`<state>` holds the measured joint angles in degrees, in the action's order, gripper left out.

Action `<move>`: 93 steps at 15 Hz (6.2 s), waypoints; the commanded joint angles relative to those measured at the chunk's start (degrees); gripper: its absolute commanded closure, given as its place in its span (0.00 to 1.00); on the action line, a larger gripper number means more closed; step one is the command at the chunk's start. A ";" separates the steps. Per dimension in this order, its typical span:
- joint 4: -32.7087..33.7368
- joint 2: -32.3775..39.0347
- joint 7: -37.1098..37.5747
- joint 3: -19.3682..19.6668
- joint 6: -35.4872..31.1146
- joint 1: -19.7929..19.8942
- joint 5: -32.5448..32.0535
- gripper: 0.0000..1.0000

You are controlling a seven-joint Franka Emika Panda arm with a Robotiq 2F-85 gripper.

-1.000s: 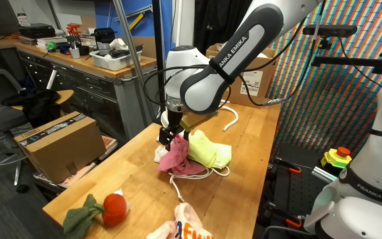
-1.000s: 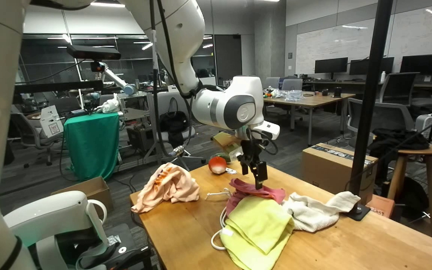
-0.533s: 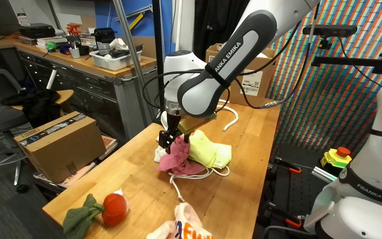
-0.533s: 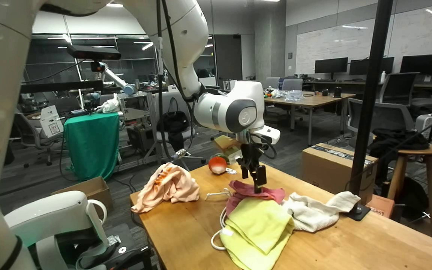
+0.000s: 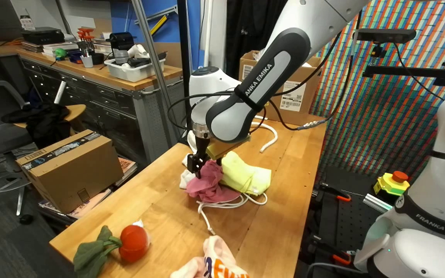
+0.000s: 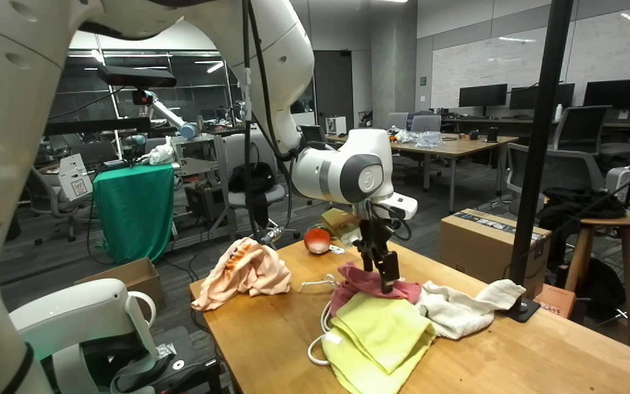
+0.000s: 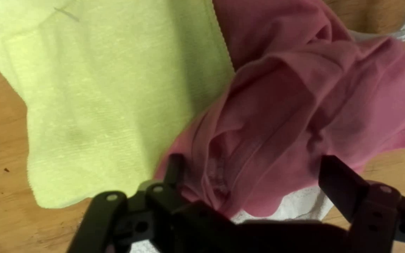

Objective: Move the white rope to the right, move the radish to the left, move the peach shirt to the left, move the pink shirt to the right, move the yellow towel to the right, move the white towel forwards

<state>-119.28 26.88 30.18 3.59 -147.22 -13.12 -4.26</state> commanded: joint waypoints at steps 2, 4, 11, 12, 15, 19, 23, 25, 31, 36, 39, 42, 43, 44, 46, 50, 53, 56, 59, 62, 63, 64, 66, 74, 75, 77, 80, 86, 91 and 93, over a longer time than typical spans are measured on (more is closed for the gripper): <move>2.78 1.71 2.39 1.93 0.32 -1.73 -1.50 0.11; 3.16 1.79 2.44 2.02 0.46 -1.92 -1.44 0.34; 4.18 1.60 2.12 1.54 1.70 -1.55 -0.56 0.87; 4.34 1.56 2.08 1.48 1.86 -1.43 -0.43 0.94; 4.94 1.47 2.04 1.29 2.40 -0.98 0.10 0.98; 5.41 0.98 2.76 1.44 2.01 -0.59 0.34 0.97; 6.17 -1.39 4.24 2.01 -0.36 0.03 0.45 0.97; 6.00 -3.77 4.56 2.06 -2.18 0.74 1.00 0.97; 2.75 -14.03 2.61 1.25 -7.86 5.03 4.25 0.97; 1.03 -20.23 1.05 0.58 -10.13 8.02 7.76 0.97; 0.15 -22.79 0.70 0.61 -10.27 9.35 8.80 0.97; -0.73 -25.20 0.57 0.98 -8.33 10.74 7.87 0.97; -0.93 -25.88 0.66 1.11 -7.91 11.21 7.37 0.96; -1.20 -26.46 1.28 1.32 -7.76 11.67 6.38 0.96; -1.69 -27.41 2.01 1.52 -7.68 12.74 4.94 0.96; -1.49 -28.10 3.21 1.83 -7.28 15.04 2.85 0.96; -0.50 -27.29 6.00 2.87 -7.47 15.83 -0.20 0.97; 1.85 -25.34 9.65 3.69 -6.51 16.44 -3.31 0.96; 4.55 -22.93 12.71 4.29 -5.38 16.68 -5.86 0.96; 8.63 -19.09 14.40 4.37 -3.98 16.97 -6.84 0.96; 10.56 -17.33 14.48 4.58 -3.17 16.84 -6.55 0.96; 12.44 -15.54 14.86 4.92 -2.58 16.65 -6.49 0.96; 16.41 -11.78 15.41 5.74 -1.29 16.40 -5.91 0.96; 27.13 -1.23 19.01 10.61 1.54 15.69 -5.73 0.96; 27.94 -0.30 19.56 11.19 1.76 15.56 -5.84 0.96; 29.26 1.24 19.46 11.63 2.89 15.87 -5.25 0.96; 30.54 3.69 19.76 11.89 3.76 15.97 -4.82 0.97; 31.65 8.18 19.33 11.29 5.78 16.51 -3.02 0.97; 32.44 11.04 19.25 11.06 6.66 16.63 -0.73 0.97; 32.63 11.99 18.99 10.72 7.14 16.77 0.41 0.97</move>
<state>-89.72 36.72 49.18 14.47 -141.99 3.56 -5.78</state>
